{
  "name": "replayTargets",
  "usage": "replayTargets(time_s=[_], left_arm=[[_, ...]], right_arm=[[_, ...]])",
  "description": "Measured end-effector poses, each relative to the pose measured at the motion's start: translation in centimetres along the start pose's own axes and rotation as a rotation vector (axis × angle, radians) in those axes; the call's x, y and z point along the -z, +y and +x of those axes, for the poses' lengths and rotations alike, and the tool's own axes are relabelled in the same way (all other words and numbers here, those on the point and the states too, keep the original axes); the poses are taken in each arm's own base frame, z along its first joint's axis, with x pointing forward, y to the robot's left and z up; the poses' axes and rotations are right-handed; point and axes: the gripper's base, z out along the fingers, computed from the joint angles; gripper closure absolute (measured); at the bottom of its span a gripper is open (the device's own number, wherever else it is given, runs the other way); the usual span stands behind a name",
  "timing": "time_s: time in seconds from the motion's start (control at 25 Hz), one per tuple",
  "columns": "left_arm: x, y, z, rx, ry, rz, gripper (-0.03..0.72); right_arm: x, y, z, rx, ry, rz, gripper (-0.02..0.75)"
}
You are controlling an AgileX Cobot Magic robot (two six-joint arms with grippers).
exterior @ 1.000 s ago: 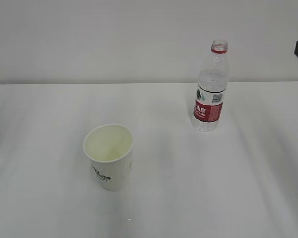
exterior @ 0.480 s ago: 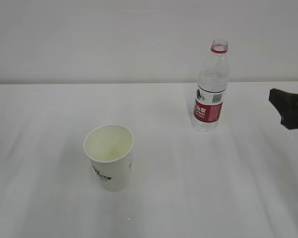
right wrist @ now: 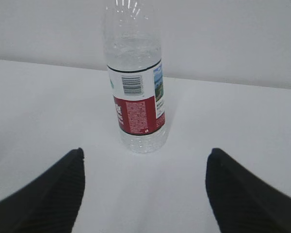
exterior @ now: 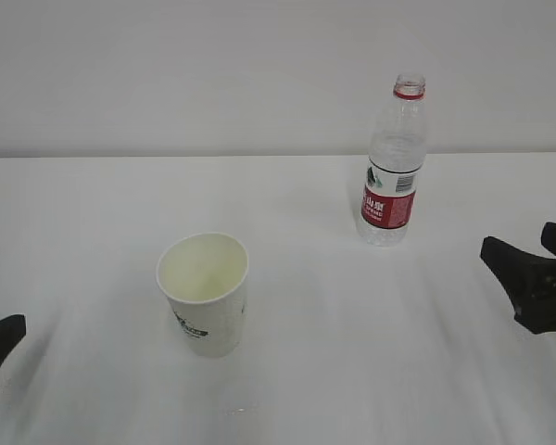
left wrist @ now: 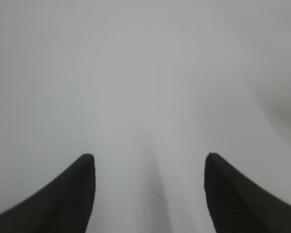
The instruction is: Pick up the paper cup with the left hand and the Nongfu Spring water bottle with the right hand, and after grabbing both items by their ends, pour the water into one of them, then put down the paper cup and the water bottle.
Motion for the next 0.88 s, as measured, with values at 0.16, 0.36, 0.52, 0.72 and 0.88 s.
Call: replayTargets(time_s=[0.16, 0.36, 0.52, 0.72, 0.88], left_arm=[[0.3, -0.8, 0.4, -0.032, 0.019, 0.08, 0.182], [0.4, -1.6, 0.5, -0.073, 0.025, 0.171, 0.188], [0.3, -1.7, 0.4, -0.083, 0.021, 0.189, 0.192], [-1.0, -2.0, -0.9, -0.133, -0.036, 0.252, 0.192], [-1.9, -2.3, -2.0, -0.174, -0.08, 0.299, 0.193]], right_arm=[[0.4, 0.4, 0.9, -0.027, -0.028, -0.021, 0.15], [1.0, 0.6, 1.9, -0.038, 0.014, -0.025, 0.15], [1.1, 0.7, 1.9, -0.032, 0.014, -0.026, 0.151], [1.1, 0.7, 1.9, -0.03, 0.012, -0.026, 0.15], [1.1, 0.7, 1.9, -0.029, 0.01, -0.026, 0.15]])
